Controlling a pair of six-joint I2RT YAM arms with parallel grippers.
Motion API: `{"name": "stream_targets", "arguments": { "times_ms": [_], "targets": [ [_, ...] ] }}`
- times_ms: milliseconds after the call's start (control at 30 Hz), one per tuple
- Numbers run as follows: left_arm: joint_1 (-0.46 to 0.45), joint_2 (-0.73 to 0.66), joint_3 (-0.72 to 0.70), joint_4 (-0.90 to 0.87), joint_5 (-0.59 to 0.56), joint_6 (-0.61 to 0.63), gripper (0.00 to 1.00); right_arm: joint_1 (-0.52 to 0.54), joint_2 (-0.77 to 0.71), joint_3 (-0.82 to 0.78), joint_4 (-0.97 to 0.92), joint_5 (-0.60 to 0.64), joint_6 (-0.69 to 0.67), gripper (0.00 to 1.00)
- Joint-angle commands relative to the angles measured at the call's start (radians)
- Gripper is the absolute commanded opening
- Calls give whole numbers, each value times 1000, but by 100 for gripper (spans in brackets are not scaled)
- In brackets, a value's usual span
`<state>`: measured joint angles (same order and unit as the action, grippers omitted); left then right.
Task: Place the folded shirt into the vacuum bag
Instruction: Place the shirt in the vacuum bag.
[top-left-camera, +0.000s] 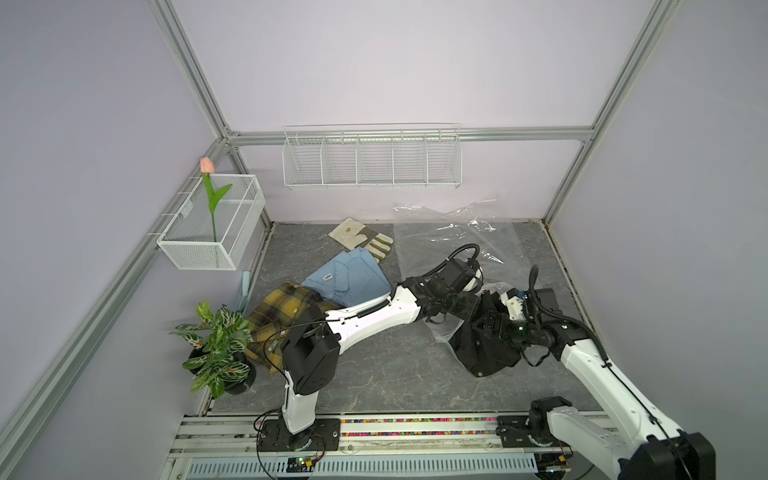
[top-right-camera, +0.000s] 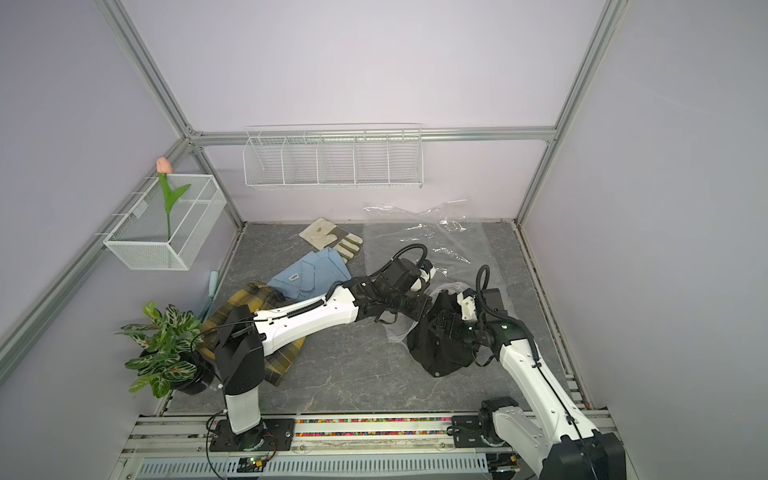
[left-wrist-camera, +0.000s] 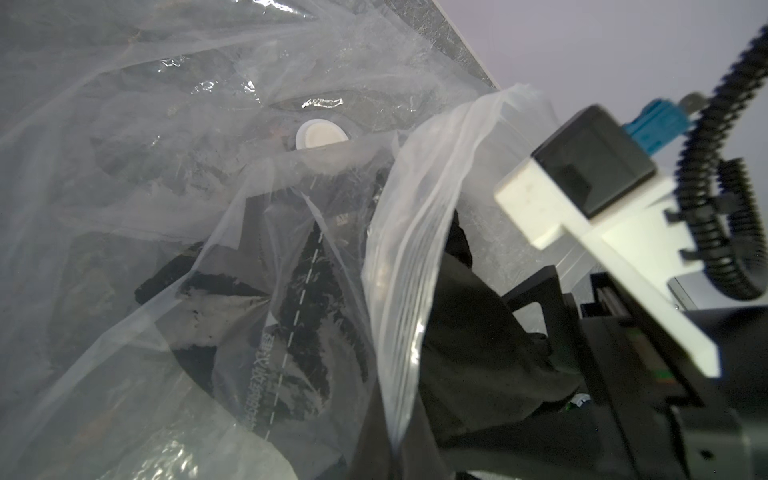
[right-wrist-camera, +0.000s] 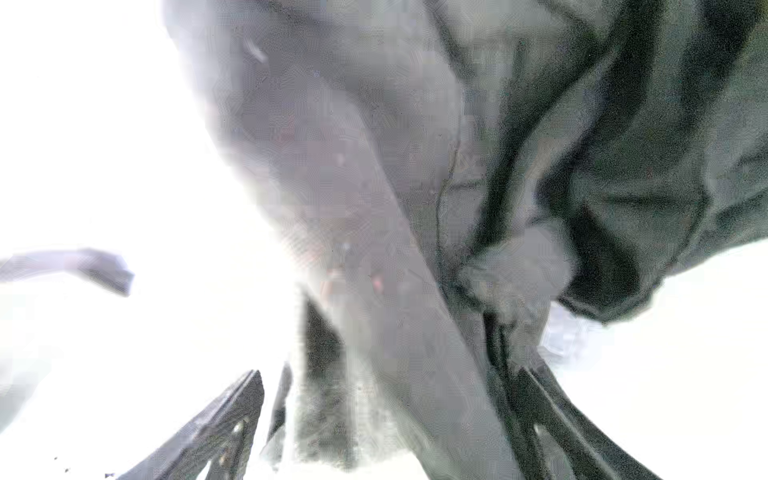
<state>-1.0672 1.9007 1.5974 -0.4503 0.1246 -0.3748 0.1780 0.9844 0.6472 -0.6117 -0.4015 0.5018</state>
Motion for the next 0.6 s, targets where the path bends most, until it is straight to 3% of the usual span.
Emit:
{"name": "stream_targets", "arguments": {
  "times_ms": [0,67,200,300,467,567],
  "targets": [
    [6,30,1,33,6,-12,0,-5,76,-10,1,46,-19,94],
    [6,38,5,32,7,-15,0,-3,105,29,-71,92,-38,93],
    [16,38,-1,29,-8,-32,0,-5,-60,60,-167,173,-28,93],
    [28,36,-2,37,-11,-46,0,-8,-86,86,-262,181,-30,93],
    [28,29,4,34,-10,-41,0,-5,-135,65,-354,213,84,99],
    [29,28,22,32,-8,-37,0,3,-206,10,-388,215,160,93]
  ]
}}
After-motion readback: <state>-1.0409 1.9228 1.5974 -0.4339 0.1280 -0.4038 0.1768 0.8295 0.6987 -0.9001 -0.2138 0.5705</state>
